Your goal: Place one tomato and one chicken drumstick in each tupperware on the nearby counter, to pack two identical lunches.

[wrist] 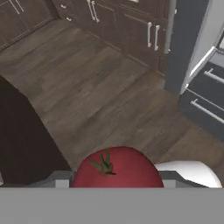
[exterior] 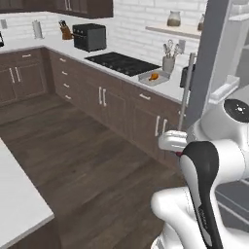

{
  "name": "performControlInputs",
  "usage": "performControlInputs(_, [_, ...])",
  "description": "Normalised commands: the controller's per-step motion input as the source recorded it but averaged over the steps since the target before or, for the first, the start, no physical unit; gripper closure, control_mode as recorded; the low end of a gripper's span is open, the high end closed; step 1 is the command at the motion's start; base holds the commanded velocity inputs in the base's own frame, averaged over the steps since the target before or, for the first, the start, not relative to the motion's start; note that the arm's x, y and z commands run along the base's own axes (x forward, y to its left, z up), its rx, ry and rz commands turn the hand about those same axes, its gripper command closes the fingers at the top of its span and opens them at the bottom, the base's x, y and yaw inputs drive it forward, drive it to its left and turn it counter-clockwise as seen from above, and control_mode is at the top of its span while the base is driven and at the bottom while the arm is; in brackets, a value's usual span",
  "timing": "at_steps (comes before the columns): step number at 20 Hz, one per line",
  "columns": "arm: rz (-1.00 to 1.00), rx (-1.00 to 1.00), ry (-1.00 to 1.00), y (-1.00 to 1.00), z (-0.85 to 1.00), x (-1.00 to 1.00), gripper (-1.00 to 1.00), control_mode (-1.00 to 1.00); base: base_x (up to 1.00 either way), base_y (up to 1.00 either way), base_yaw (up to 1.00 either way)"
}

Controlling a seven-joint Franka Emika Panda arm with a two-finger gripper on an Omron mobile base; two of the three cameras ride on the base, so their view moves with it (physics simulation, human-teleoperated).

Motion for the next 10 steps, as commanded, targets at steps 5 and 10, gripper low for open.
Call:
performControlInputs(5, [0.0, 0.0, 0.0, 0.0, 0.0, 0.0, 1.0, 1.0, 0.92, -0.46, 0.52])
performControlInputs(10, [0.0, 0.0, 0.0, 0.0, 0.0, 0.0, 1.0, 1.0, 1.0, 0.1, 0.27])
